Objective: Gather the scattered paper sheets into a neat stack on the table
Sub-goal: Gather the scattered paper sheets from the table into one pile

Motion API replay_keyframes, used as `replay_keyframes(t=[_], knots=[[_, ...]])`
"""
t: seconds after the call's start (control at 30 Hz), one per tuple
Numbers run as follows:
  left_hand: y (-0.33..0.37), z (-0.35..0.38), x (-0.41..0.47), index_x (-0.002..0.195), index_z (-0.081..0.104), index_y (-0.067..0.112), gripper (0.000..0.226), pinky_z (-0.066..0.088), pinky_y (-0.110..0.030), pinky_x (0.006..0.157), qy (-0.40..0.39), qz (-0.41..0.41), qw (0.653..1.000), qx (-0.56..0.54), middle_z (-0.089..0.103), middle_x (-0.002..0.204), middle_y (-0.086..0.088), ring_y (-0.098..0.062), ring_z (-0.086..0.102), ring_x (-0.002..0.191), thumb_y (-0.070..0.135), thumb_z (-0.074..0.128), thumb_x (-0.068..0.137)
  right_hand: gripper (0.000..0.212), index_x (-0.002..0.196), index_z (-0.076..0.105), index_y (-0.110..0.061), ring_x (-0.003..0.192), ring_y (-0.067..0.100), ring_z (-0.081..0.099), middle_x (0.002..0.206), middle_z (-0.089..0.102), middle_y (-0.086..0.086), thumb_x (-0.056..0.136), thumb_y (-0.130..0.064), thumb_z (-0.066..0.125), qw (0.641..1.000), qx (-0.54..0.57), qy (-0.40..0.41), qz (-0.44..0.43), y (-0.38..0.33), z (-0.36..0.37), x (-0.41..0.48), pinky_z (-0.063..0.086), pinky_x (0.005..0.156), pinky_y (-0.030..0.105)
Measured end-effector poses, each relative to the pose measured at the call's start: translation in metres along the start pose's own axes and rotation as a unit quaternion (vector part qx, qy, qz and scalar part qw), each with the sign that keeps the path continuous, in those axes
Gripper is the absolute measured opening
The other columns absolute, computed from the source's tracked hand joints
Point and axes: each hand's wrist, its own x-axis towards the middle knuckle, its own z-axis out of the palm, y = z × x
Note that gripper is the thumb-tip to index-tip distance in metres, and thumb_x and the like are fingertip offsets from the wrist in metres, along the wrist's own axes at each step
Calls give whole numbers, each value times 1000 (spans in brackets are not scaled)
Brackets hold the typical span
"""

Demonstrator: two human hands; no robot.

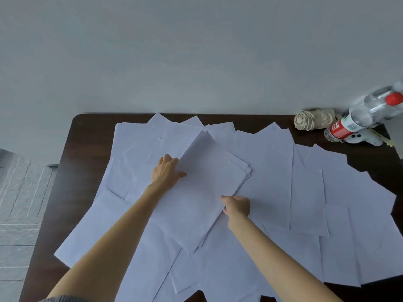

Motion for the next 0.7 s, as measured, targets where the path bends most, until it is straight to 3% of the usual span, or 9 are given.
replay_keyframes(t=[0.1, 0.2, 0.37, 0.5, 0.6, 0.7], knots=[[0, 6, 1, 128, 44, 9, 61, 41, -41, 77, -11, -20, 1000, -18, 45, 124, -11, -34, 47, 115, 42, 72, 84, 23, 92, 62, 5, 64, 21, 59, 89, 64, 14, 74, 0, 76, 988, 135, -14, 70, -6, -1, 3, 57, 56, 31], [-1, 8, 3, 120, 41, 7, 59, 36, -37, 71, -19, -32, 998, -56, 49, 119, -13, -36, 54, 105, 38, 74, 83, 16, 71, 59, -3, 64, 18, 56, 74, 61, 9, 79, 1, 72, 988, 142, -26, 62, -12, -6, 2, 51, 56, 25], [-5, 12, 4, 117, 46, 7, 42, 37, -34, 73, -34, -22, 995, -94, 55, 117, -13, -35, 55, 104, 30, 68, 90, 8, 77, 63, -3, 60, 17, 49, 70, 60, 4, 82, -7, 68, 997, 31, -31, -60, -10, -10, 4, 38, 51, 23], [-1, 16, 3, 104, 55, 7, 24, 35, -31, 72, -4, -20, 991, -130, 53, 104, -11, -34, 53, 106, 21, 68, 89, 11, 77, 54, -6, 62, 20, 47, 69, 54, 3, 80, -5, 65, 990, -15, -16, -137, -15, -14, 13, 36, 53, 26], [10, 20, -2, 114, 62, 6, 30, 39, -32, 85, 43, -11, 989, -138, 49, 123, -8, -27, 41, 121, 18, 70, 87, 16, 78, 44, -7, 58, 18, 38, 65, 43, -1, 79, 2, 58, 977, -53, 8, -204, -19, -25, 22, 30, 52, 29], [25, 28, -4, 109, 65, 3, 30, 38, -30, 93, 65, 6, 983, -172, 47, 133, -6, -25, 39, 126, 16, 75, 84, 18, 75, 42, -8, 55, 15, 30, 61, 36, -2, 78, 3, 56, 971, -41, 17, -237, -27, -45, 36, 24, 52, 29]])
